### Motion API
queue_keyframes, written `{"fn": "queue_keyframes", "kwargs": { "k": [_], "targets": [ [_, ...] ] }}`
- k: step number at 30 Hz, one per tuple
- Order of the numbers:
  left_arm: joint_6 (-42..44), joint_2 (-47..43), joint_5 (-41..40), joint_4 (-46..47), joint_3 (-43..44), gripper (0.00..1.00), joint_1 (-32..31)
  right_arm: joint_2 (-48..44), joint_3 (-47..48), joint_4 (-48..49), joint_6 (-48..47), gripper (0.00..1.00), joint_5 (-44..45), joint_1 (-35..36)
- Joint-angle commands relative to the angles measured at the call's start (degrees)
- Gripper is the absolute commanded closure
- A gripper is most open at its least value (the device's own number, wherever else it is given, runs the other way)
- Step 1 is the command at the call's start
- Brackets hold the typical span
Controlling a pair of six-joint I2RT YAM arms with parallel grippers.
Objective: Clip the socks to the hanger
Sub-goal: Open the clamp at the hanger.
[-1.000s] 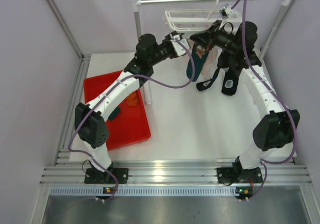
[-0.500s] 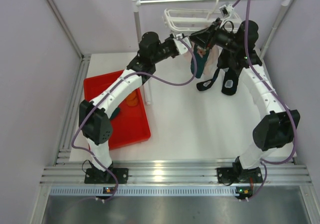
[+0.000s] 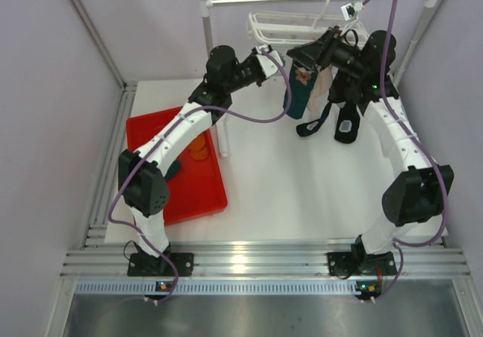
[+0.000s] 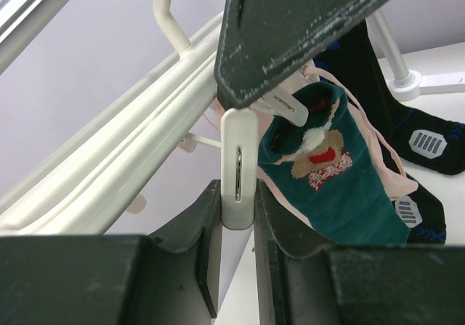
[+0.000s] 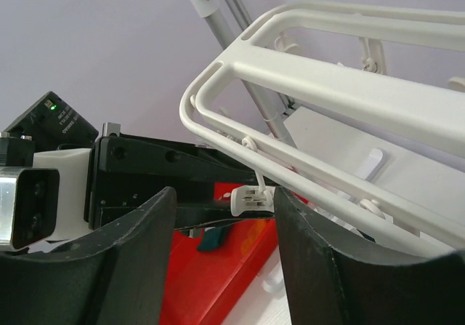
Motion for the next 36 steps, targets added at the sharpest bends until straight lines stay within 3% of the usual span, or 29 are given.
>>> {"fn": "queue_keyframes", "kwargs": {
  "k": [1, 8, 19, 24, 36],
  "targets": [
    [-2.57, 0.18, 4.75, 3.02, 2.25, 1.00, 0.08, 0.42, -0.37, 4.21, 4.91, 0.45, 1.16, -1.93],
    [-2.66, 0.27, 8.97, 2.32, 2.52, 1.00, 0.96, -0.28, -0.81, 3.43, 3.78, 0.50, 0.02, -3.61],
    [-3.19, 0.71, 9.85, 2.76, 3.04, 1.00, 1.13, 0.77, -2.04, 9.39, 8.25, 0.35, -4.19, -2.55],
    [-3.45, 0.80, 9.94, 2.85, 3.13, 1.00, 1.13, 1.39, -1.69, 8.96, 7.55, 0.34, -4.29, -1.41],
    [-4.07, 1.41, 10.29, 2.94, 4.10, 1.00, 1.05, 2.18, 0.68, 5.09, 2.98, 0.39, -2.00, 0.52]
  ]
}}
